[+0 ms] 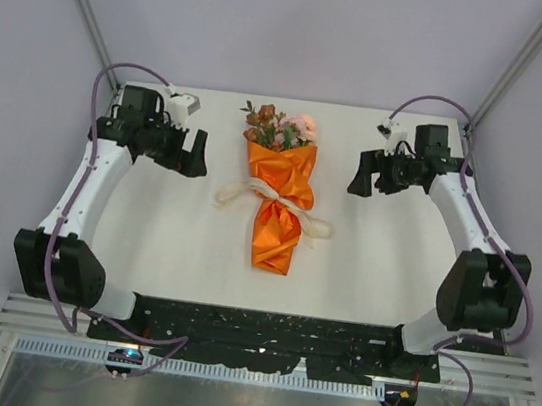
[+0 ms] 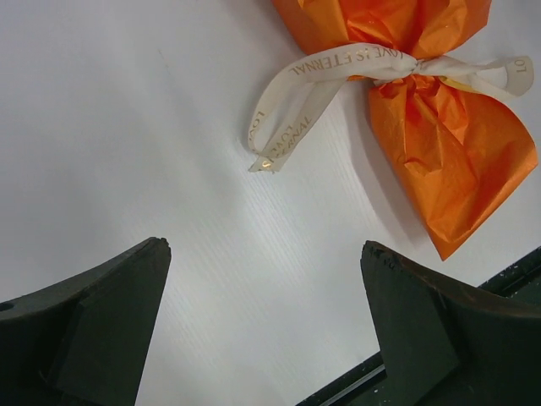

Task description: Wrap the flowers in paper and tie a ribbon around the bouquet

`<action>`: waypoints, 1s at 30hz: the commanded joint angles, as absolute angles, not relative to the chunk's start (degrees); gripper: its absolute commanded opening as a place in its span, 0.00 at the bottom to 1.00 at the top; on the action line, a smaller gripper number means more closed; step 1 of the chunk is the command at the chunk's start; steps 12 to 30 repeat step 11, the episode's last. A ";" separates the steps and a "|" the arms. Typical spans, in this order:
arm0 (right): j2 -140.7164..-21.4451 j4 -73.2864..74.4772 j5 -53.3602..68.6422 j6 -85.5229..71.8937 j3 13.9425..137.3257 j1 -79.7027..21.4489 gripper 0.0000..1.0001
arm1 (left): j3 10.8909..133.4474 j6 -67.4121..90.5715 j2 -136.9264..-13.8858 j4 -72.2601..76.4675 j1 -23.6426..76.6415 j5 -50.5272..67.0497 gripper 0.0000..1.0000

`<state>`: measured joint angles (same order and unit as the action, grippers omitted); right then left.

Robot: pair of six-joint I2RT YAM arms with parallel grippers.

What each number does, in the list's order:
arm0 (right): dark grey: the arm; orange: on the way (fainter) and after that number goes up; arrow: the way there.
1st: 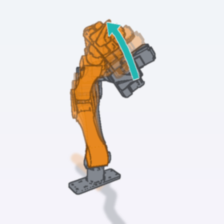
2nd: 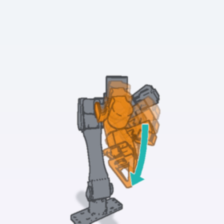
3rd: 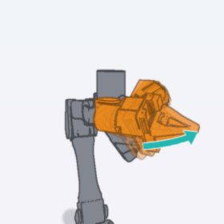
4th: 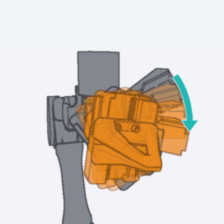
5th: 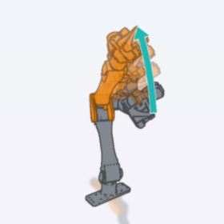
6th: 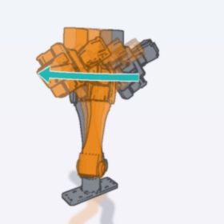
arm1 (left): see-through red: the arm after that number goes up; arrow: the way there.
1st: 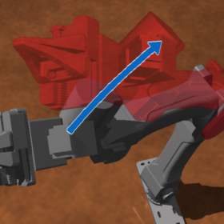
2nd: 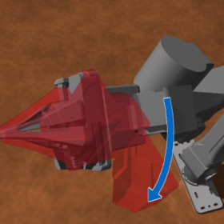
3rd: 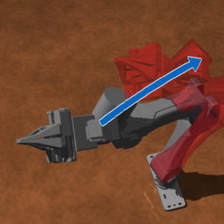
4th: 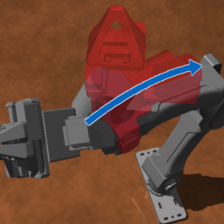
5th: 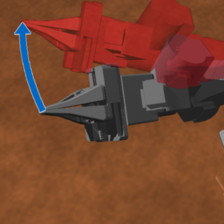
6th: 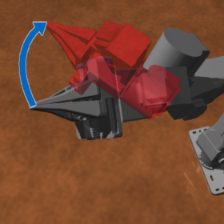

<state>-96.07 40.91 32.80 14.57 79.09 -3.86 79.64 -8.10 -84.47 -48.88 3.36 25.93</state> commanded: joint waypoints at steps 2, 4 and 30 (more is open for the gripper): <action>-77.99 31.82 30.77 7.03 68.57 -6.06 0.96 | 74.37 -6.50 -75.16 -47.55 5.70 17.33 0.99; -74.03 30.06 29.54 7.90 63.65 -7.20 0.95 | 71.12 -7.03 -72.26 -46.41 7.99 14.69 1.00; -68.21 29.35 25.33 10.19 58.97 -11.85 0.96 | 66.53 -8.52 -68.29 -43.33 10.90 8.01 1.00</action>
